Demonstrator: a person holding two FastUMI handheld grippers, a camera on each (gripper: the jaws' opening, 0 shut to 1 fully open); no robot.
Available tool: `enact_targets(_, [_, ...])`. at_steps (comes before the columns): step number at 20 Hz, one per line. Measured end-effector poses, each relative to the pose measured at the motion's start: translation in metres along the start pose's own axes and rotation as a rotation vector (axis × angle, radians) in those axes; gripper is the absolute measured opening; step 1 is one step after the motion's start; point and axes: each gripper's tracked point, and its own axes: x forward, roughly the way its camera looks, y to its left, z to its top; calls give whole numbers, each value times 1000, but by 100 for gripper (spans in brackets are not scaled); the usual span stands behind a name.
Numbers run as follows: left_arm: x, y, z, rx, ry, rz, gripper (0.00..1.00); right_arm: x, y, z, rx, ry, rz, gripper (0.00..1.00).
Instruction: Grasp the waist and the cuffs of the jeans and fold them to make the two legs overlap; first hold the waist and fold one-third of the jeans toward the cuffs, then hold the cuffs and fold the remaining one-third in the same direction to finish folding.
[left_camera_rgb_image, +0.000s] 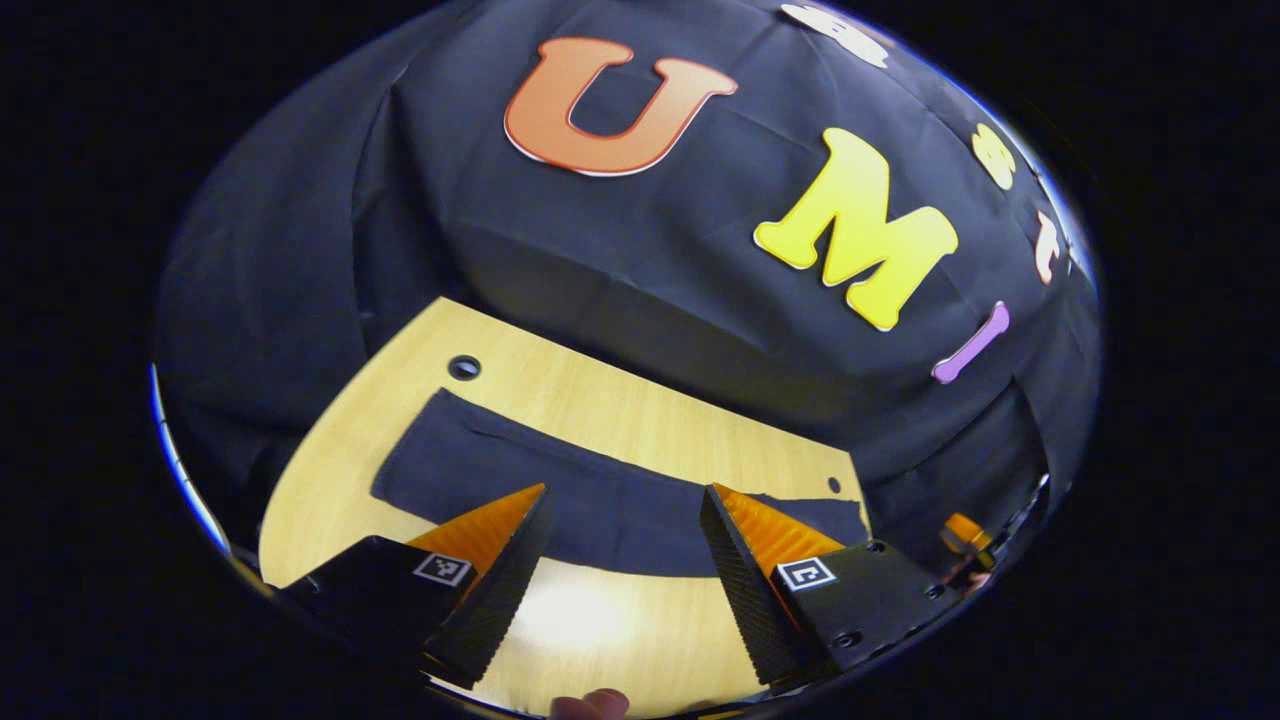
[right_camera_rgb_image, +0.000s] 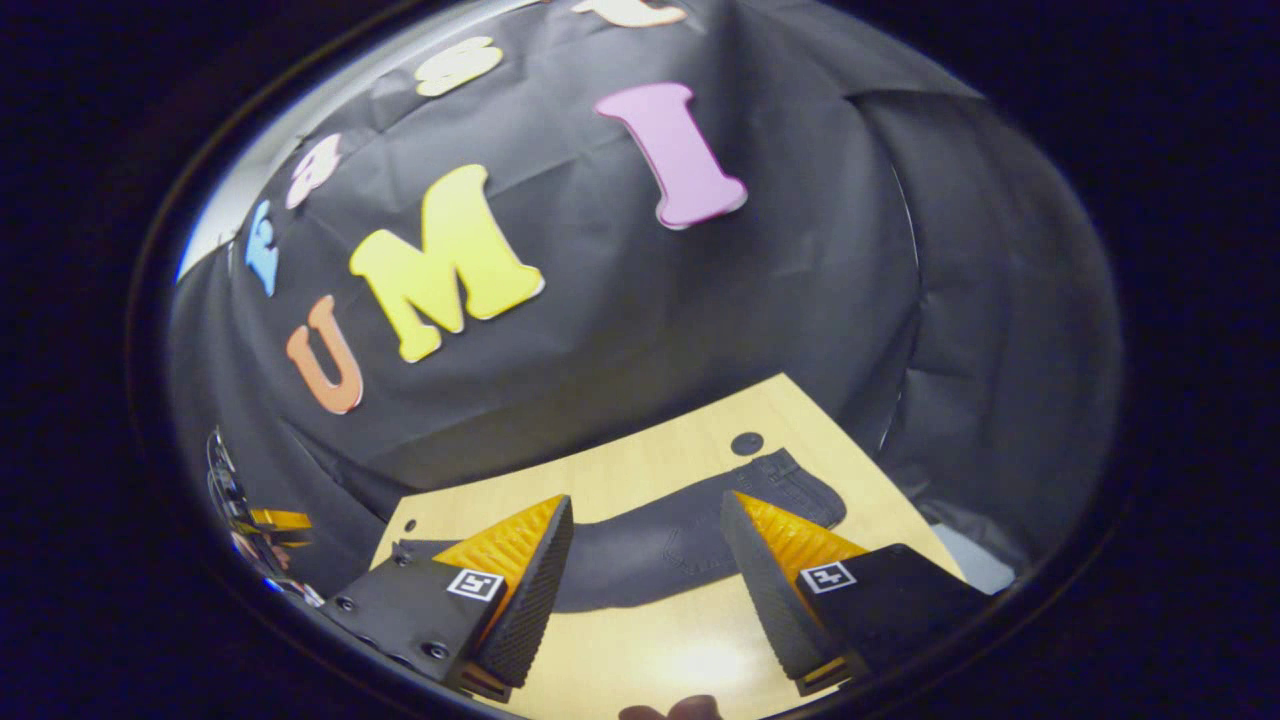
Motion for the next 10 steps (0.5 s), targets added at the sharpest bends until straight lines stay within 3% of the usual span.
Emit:
enact_targets(1, [-7,3,-12,44,-27,27,95,-10,6,-5,-23,-18,-6,84])
enact_targets(2, [-14,3,-22,85,-50,40,95,-21,9,-10,-62,-35,-20,100])
enact_targets(3, [-21,2,-32,117,-81,53,95,-31,11,-15,-102,-46,-38,92])
enact_targets(4, [-26,0,-39,137,-109,63,95,-41,15,-19,-127,-56,-48,98])
enact_targets(6, [-35,-11,-51,155,-161,56,95,-59,17,-28,-157,-69,-66,94])
enact_targets(10, [-46,-32,-62,146,-273,22,95,-74,2,-49,-225,-78,-124,100])
